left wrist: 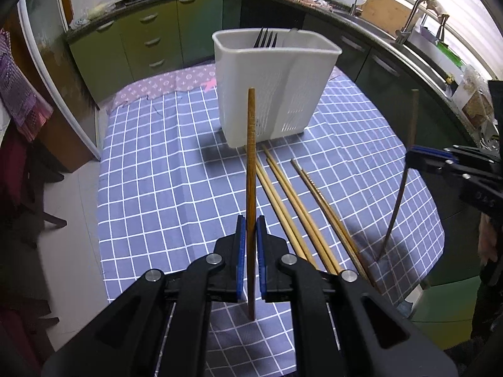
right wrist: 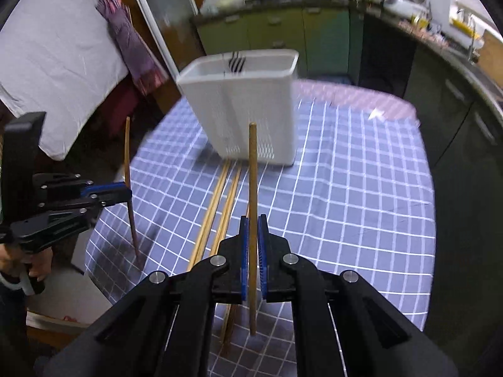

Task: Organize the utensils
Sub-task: 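Carry the upright chopstick with the left tool over the white caddy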

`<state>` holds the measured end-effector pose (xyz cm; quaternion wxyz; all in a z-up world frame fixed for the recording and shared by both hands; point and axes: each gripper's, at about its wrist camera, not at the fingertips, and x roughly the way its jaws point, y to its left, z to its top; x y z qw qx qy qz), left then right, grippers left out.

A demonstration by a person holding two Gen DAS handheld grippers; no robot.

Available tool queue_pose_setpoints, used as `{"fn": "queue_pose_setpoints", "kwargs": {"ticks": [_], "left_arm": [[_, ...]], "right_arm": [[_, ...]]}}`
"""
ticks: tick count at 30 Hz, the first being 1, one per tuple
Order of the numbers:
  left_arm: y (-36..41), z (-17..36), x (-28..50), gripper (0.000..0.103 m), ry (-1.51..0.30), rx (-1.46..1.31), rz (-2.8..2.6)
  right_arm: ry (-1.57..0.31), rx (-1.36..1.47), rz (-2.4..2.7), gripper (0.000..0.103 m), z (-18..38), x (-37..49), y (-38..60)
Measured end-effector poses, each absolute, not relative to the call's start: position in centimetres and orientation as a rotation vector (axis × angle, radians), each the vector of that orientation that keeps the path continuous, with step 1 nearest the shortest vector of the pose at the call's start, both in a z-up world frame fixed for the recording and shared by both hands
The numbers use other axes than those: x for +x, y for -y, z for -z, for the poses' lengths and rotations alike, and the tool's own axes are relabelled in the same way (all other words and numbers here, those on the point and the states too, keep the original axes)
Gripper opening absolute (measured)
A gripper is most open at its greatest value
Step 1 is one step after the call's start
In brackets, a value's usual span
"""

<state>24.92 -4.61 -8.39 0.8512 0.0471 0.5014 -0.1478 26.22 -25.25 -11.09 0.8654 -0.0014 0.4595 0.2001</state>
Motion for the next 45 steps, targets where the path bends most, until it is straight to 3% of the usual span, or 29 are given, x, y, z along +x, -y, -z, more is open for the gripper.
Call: {"fn": "queue_pose_setpoints", "kwargs": {"ticks": [33,45], "left_arm": [[5.0,4.8,23.9,0.007,-0.973,0.123,0.32],[6.0,-3.5,25.5,0.007,-0.85,0.112,0.353]], "right_arm": [[-0.868,0.012,-0.446,0.007,7.7,22.7,26.9],[-0.857,0.008,-0.461,0.007,6.9,22.4,26.9]]}}
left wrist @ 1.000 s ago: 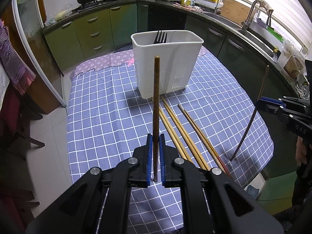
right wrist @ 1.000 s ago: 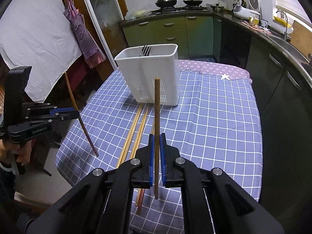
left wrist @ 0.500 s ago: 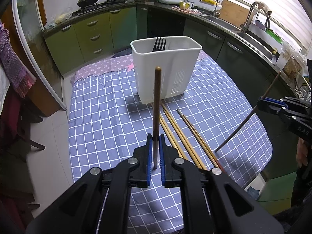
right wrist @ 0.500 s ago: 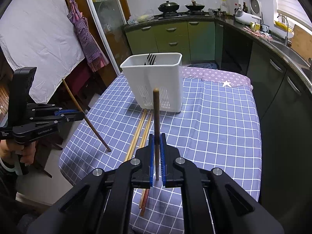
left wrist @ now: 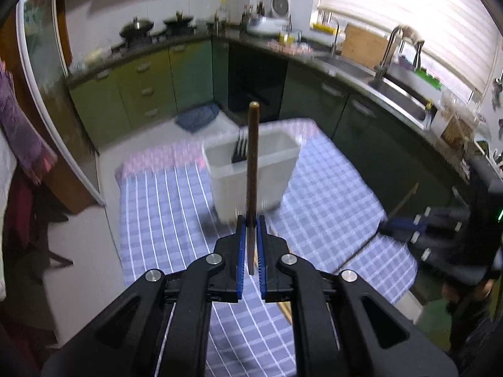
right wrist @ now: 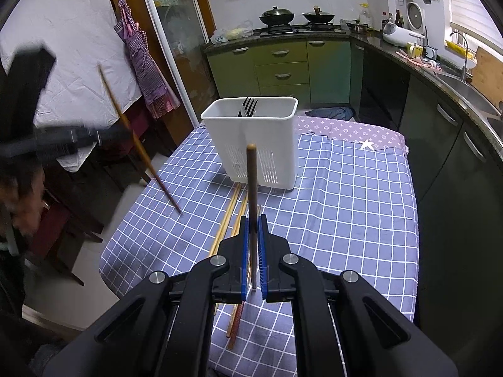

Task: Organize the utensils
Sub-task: 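Carry the upright chopstick with the left tool over the white caddy, then lower the chopstick into the caddy and open the left tool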

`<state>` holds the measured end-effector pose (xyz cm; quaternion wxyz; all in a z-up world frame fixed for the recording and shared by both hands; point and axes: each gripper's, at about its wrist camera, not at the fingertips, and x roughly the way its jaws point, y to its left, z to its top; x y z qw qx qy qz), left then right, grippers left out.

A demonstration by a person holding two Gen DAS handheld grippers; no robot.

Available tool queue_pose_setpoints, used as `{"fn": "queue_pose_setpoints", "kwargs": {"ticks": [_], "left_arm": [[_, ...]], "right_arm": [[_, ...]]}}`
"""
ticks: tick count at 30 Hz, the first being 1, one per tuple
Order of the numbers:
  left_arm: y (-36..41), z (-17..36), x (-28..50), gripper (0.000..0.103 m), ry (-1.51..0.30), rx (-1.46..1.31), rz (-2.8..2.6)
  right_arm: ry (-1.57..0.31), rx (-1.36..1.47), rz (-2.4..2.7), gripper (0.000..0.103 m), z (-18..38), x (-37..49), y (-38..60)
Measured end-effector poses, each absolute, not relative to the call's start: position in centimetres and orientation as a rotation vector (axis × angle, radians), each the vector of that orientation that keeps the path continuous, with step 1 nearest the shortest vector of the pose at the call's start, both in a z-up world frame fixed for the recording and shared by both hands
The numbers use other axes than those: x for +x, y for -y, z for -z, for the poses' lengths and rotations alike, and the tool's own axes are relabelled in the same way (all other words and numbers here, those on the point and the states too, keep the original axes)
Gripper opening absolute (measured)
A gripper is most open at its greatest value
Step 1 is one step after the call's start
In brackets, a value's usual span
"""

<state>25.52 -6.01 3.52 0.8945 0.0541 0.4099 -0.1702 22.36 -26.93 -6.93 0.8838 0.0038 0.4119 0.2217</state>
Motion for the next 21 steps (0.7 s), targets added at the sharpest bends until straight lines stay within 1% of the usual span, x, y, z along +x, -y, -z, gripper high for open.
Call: {"fn": "queue_pose_setpoints", "kwargs": {"ticks": [6,10,14,21], "left_arm": [[7.3,-9.5,27.9,0.007,-0.731,0.108,0.338],[8.4,-11.1,30.5,0.007,-0.673,0.115,0.303],[9.2,-9.6,33.8,0.007,-0.689,0.116,0.273],[9.7,-3.3,37.8,0.007,-0.819,0.123,0.235]], "right_arm": [[-0.863,0.02,-0.465,0.007,7.2,22.3,27.5],[-0.864,0.029,-0.464,0.007,7.4,22.3,28.0],[-0.863,0.037,-0.465,0.007,7.5,22.2,28.6],[-0.851,0.043,-0.467,0.007,6.7,21.9,29.1]]}}
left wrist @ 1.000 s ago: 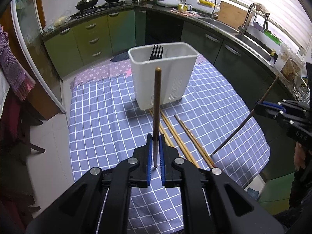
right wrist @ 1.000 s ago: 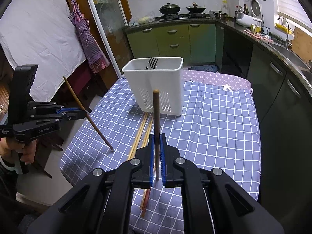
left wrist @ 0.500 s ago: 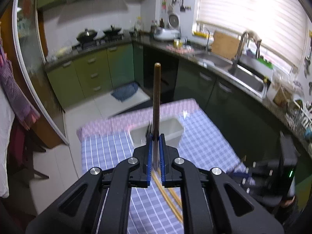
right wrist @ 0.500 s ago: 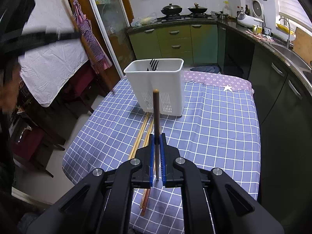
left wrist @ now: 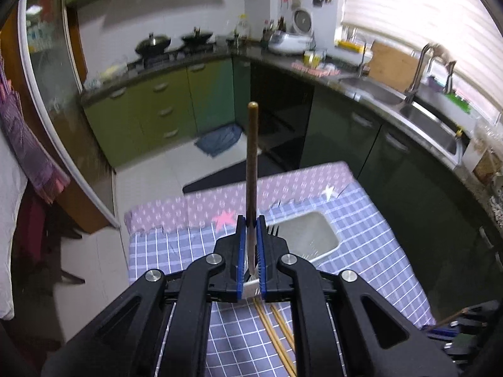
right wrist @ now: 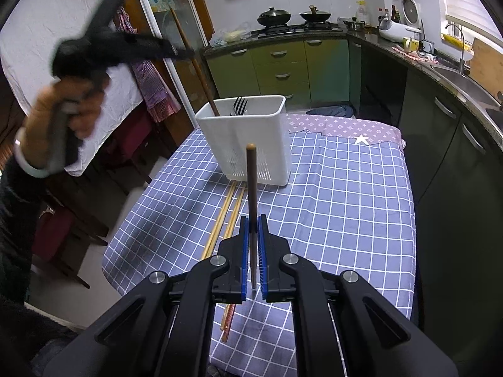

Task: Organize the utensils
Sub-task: 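Lower the chopstick into the caddy and open the left tool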

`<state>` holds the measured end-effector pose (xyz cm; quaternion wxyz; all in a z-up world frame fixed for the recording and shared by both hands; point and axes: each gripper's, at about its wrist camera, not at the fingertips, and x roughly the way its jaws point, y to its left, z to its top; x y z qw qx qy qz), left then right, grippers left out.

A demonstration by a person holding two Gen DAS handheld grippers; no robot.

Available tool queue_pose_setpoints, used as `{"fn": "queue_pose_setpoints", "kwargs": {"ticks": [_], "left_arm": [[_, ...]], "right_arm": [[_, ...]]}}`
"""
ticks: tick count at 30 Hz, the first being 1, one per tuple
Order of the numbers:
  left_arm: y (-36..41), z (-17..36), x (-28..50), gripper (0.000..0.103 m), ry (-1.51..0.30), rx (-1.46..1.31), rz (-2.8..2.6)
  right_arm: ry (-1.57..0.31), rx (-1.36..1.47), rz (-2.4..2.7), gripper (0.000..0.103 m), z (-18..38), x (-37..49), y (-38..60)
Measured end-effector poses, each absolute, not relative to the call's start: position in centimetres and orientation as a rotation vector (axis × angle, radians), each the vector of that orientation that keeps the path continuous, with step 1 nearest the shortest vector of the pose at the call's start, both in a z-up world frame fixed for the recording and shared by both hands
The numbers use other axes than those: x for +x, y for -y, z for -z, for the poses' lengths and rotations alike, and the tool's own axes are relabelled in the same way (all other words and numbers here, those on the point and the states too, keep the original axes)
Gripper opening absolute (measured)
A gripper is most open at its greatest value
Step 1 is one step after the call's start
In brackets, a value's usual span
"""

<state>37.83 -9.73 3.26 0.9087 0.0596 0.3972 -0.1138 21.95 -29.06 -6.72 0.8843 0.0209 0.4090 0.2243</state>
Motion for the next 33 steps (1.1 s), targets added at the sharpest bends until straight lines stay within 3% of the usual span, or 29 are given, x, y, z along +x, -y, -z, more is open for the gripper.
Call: {"fn": "queue_pose_setpoints", "kwargs": {"ticks": [8,10,12,21,33], "left_arm": [[9.3,0.7,38.3,0.009,-0.909,0.134,0.224],[8.8,0.3,37.6,0.015,-0.896,0.123,0.227],[8.2,-0.6,36.6,0.029,-0.867,0.115,0.223],[6.2,-2.8,32.1,0.03,-0.824,0.133,0.236],[5.2,0.6,29.5,0.033,-0.938,0.136,0.278]], "right_arm": [[-0.78,0.043,-0.465,0.007,3.1,23.3,28.7],[-0.754,0.045,-0.461,0.007,1.5,24.2,28.5],[-0.731,0.046,-0.454,0.007,-0.1,25.3,28.2],[-0.571,0.091,-0.398,0.007,-7.7,32.2,26.4],[-0.806,0.02,-0.313,0.007,1.2,40.0,22.8]]}}
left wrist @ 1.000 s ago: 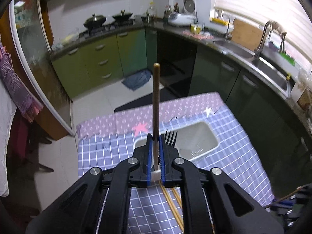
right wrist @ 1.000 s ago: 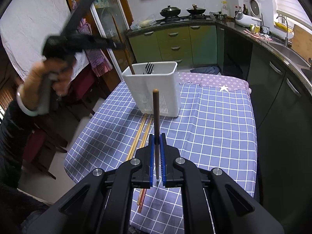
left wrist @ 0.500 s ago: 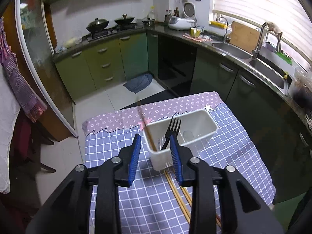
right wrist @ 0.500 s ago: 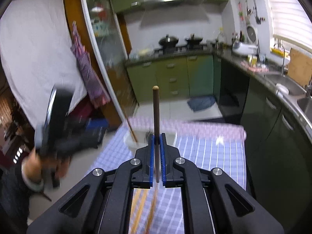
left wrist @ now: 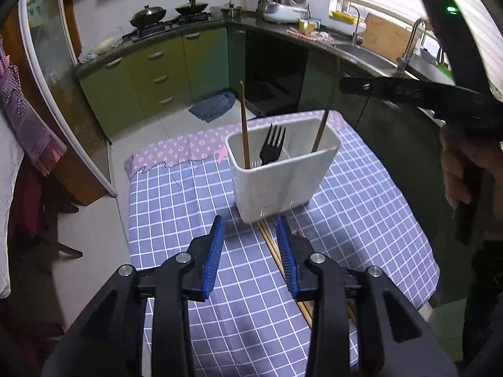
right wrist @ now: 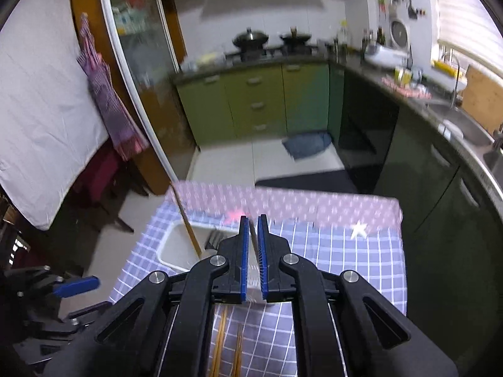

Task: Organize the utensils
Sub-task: 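Lower the chopstick into the caddy and open the left tool, then grasp another wooden chopstick with the left tool and lift it upright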

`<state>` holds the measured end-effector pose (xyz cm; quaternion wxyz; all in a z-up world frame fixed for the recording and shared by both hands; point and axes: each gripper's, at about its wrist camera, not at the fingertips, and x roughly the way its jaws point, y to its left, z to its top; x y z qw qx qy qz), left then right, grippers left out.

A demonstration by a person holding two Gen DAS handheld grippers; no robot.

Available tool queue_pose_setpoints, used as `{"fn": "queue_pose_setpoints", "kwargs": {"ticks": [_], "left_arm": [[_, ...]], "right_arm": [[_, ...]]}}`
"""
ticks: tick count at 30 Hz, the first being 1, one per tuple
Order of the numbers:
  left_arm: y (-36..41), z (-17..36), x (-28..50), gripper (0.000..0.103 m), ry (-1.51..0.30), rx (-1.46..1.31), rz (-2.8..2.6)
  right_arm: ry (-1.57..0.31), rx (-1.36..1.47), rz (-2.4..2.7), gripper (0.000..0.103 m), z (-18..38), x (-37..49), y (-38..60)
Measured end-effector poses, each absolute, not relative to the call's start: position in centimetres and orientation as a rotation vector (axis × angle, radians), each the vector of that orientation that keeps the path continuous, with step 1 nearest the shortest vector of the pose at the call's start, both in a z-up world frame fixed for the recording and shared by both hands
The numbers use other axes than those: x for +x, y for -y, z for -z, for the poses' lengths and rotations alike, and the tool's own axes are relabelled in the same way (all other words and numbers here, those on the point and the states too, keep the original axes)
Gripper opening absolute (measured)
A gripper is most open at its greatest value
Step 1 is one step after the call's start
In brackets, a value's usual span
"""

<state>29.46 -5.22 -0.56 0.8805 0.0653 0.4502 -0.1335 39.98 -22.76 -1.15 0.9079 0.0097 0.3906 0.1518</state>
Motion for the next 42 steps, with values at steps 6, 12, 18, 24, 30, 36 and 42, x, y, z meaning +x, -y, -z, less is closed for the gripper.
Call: {"fn": "queue_pose_setpoints", "kwargs": {"ticks": [6,12,18,24,30,36,42], "left_arm": [[5.9,2.4,29.6,0.033,-0.981,0.15,0.288],[7.0,6.6,30.3,0.035,-1.1,0.139,0.281],[8.5,12.9,31.4,0.035,-1.301,0.095,0.251],[9.1,16.0,33.1,0.035,-1.393,0.039,0.167],[10.2,17.8,34.1,0.032,-1.452,0.036,0.131],[11.3,18.6,34.5,0.032,-1.464,0.065,0.105],[11.4,19.0,34.4,0.031,-1.47,0.063,0.09]], "right_arm": [[-0.788,0.034,-0.344,0.007,1.3,37.9,23.3],[-0.739,0.043,-0.446,0.012,0.4,31.0,25.2],[-0.875,0.013,-0.473,0.016,6.5,26.8,26.9],[-0.973,0.072,-0.452,0.017,11.8,25.7,29.9],[-1.006,0.118,-0.453,0.017,14.1,25.5,31.9],[-1.007,0.142,-0.463,0.023,14.4,25.4,32.5],[-1.017,0.138,-0.476,0.022,14.5,25.1,32.0]]}}
